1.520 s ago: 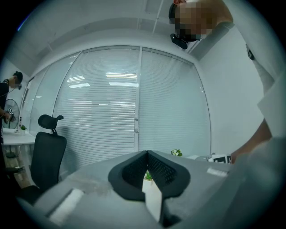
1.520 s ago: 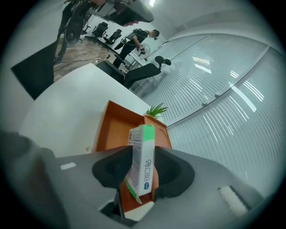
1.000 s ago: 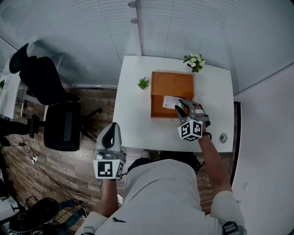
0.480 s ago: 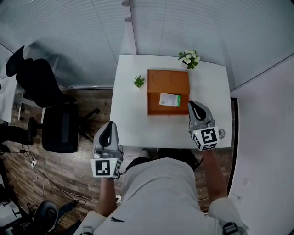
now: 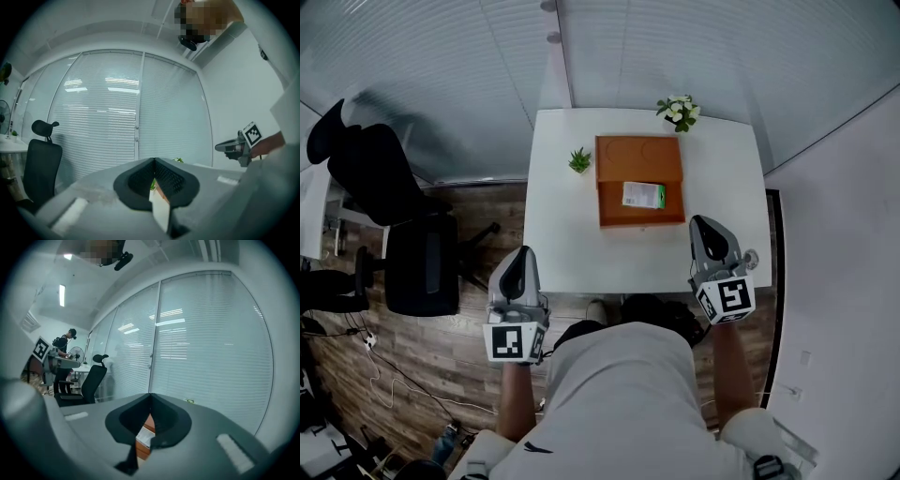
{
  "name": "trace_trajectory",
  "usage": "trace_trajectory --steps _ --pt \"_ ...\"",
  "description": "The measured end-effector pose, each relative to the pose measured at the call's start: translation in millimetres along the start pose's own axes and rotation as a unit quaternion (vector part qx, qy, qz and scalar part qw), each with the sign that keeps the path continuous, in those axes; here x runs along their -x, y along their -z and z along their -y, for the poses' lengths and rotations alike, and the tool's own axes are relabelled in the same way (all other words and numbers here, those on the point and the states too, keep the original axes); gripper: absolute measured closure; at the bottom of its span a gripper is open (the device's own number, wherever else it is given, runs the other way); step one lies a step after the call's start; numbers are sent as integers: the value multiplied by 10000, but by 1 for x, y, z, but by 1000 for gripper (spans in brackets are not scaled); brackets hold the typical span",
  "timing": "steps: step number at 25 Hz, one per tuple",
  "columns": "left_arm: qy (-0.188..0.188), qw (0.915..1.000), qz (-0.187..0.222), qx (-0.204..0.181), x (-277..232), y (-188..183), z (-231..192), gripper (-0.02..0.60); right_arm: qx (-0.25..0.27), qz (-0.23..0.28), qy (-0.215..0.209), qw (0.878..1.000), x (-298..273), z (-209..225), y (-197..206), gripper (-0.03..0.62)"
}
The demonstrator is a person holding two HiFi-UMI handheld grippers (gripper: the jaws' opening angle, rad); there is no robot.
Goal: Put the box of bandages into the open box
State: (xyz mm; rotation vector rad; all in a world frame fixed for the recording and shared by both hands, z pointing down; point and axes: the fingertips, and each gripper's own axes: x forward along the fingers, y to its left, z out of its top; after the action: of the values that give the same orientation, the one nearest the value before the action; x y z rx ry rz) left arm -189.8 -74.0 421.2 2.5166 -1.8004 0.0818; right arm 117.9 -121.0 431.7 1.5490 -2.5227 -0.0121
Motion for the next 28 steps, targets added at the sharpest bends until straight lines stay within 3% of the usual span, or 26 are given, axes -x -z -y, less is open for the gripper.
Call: trace_trajectory --steps 15,28 --pt "229 9997 53 -8 39 -2 9 575 -227 492 267 9982 89 -32 -47 591" --pt "94 9999 126 54 68 -6 65 575 -224 300 264 9990 145 -11 -28 592"
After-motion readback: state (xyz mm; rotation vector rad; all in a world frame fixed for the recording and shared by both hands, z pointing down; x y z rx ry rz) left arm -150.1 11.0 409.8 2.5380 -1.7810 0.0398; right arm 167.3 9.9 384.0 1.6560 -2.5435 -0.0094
